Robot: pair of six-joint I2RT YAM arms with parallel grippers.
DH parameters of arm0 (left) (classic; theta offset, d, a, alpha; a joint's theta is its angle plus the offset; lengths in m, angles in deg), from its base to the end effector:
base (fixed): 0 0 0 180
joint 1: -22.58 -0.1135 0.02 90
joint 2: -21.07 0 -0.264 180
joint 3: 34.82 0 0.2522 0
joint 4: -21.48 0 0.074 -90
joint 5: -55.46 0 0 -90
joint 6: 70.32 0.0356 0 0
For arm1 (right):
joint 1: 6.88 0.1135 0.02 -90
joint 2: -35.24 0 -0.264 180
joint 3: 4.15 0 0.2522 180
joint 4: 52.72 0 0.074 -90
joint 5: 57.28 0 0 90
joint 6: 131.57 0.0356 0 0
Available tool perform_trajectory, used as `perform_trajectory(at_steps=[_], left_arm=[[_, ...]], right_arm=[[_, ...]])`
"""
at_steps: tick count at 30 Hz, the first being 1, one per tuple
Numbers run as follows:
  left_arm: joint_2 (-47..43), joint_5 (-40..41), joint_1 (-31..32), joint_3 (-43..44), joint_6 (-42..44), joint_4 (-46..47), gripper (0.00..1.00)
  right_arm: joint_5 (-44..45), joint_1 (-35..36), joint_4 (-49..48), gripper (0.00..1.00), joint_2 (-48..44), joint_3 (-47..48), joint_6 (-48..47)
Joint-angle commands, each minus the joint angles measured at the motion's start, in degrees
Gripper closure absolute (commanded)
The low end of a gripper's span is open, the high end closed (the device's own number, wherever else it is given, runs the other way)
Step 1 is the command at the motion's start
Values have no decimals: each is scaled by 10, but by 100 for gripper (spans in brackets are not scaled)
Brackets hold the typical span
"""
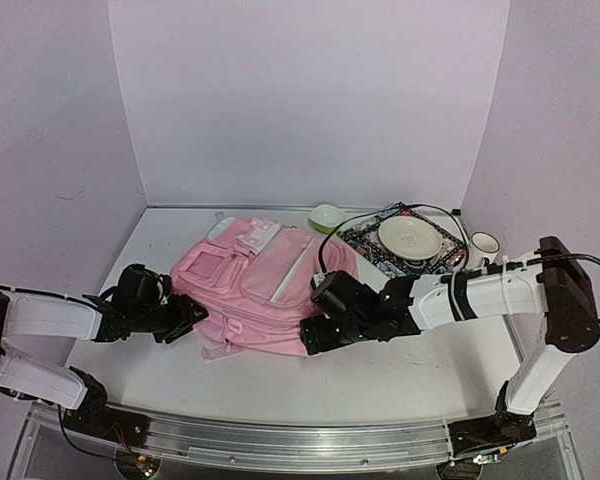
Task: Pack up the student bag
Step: Adjust the student bag at the center of the board.
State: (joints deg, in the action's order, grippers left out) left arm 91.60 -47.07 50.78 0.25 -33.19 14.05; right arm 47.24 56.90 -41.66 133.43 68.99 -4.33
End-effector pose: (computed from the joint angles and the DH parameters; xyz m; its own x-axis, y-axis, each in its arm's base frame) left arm 0.1877 -0.1094 0.1421 -0.8415 -0.4319 -0.3245 -0.1152 0.7304 -0.6733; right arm 0.1731 0.3313 0.2041 -0.6787 -0.0521 -0.7326 -0.4626 0.8051 0.3713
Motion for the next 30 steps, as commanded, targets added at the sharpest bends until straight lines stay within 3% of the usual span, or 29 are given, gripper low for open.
perform_trajectory(at_steps=[1, 9, 11, 16, 23, 30], left_arm=[[21, -43, 0, 19, -6, 73, 53], [45, -76, 17, 20, -39, 139, 95], [41, -72, 30, 24, -60, 148, 99], [27, -5, 91, 37, -102, 154, 100], [25, 71, 143, 35, -173, 162, 100], [20, 102, 176, 47, -191, 163, 100]], right_arm=[[14, -47, -12, 17, 24, 40, -36], [11, -82, -15, 18, 53, 85, -96], [3, -79, -9, 17, 42, 83, -92], [46, -31, 16, 10, -6, 64, -95], [139, 64, 25, 8, -67, 24, -63], [80, 109, -87, 15, -7, 6, -47]])
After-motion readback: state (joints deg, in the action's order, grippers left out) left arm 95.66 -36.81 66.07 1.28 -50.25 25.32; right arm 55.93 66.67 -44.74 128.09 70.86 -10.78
